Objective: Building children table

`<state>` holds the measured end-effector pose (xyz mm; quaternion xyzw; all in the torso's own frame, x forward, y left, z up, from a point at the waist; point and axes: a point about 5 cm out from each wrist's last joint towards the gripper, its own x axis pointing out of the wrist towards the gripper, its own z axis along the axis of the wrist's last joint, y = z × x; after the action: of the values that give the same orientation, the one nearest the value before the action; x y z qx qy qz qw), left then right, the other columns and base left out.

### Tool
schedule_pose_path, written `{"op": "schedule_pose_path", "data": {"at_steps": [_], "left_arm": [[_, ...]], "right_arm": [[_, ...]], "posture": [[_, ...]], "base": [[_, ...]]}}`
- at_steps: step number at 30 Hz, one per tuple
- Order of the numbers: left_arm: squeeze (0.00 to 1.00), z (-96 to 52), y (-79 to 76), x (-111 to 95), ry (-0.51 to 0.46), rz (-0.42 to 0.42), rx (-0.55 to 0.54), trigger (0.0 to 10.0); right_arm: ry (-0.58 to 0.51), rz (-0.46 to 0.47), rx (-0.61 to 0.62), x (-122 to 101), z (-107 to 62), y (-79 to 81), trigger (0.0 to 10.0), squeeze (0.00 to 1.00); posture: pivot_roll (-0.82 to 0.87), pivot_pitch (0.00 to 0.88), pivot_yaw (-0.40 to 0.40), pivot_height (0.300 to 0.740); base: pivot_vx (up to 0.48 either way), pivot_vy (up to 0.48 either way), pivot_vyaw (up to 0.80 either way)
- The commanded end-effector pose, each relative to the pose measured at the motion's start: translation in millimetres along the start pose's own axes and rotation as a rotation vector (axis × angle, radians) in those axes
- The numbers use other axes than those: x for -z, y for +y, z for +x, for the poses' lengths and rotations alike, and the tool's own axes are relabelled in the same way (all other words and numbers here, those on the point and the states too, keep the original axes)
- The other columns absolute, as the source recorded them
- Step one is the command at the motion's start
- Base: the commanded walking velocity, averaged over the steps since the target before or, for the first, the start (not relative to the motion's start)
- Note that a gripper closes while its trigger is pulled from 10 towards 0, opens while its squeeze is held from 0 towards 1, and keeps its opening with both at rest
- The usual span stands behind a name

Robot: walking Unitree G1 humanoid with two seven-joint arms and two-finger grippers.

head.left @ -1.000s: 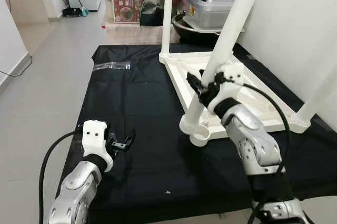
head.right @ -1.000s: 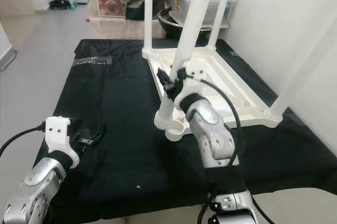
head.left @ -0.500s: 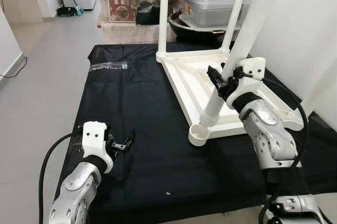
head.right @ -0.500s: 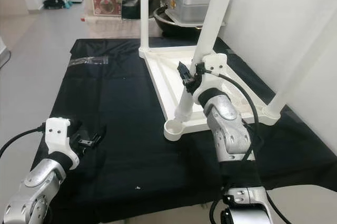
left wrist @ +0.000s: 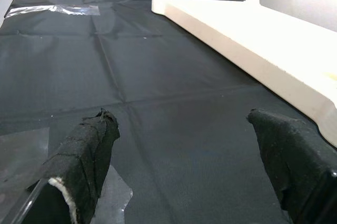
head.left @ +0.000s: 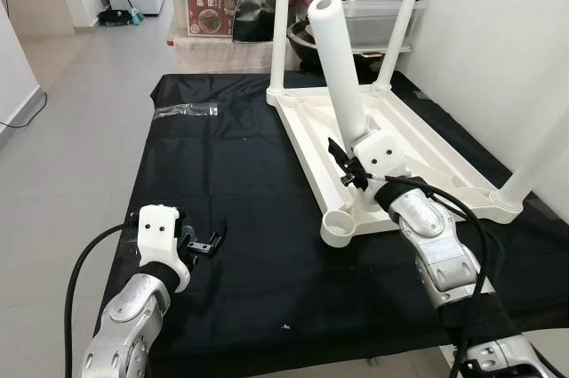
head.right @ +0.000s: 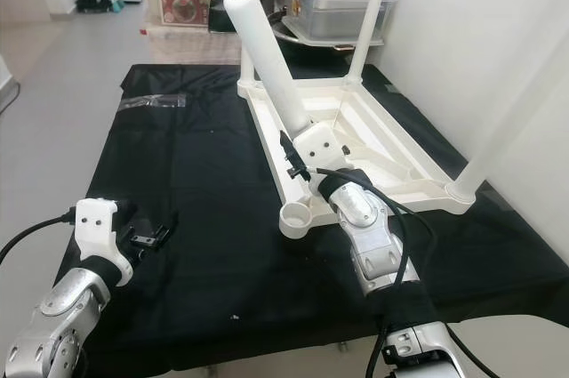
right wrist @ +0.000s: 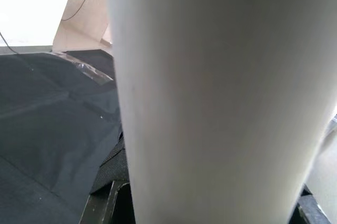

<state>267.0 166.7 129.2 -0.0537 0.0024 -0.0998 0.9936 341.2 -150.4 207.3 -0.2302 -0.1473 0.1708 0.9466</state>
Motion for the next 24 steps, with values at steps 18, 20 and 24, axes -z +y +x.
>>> {"op": "schedule_pose_path", "data": {"at_steps": [18, 20, 24], "left_arm": [[0.00, -0.3, -0.4, 4, 0.019, 0.005, 0.003, 10.0], [0.00, -0.2, -0.3, 4, 0.019, 0.000, 0.001, 10.0], [0.00, -0.1, -0.7, 5, 0.023, -0.006, 0.000, 10.0]], "right_arm": [[0.022, 0.285, -0.144, 0, -1.0, 51.7, 10.0, 0.00], [0.031, 0.417, -0.107, -4, 5.6, 50.6, 10.0, 0.00], [0.041, 0.554, -0.042, -8, 18.2, 42.5, 10.0, 0.00]], "posture": [[0.05, 0.000, -0.096, 0.740], [0.05, 0.000, -0.096, 0.740], [0.05, 0.000, -0.099, 0.740]], "base": [[0.000, 0.000, 0.00], [0.000, 0.000, 0.00], [0.000, 0.000, 0.00]]}}
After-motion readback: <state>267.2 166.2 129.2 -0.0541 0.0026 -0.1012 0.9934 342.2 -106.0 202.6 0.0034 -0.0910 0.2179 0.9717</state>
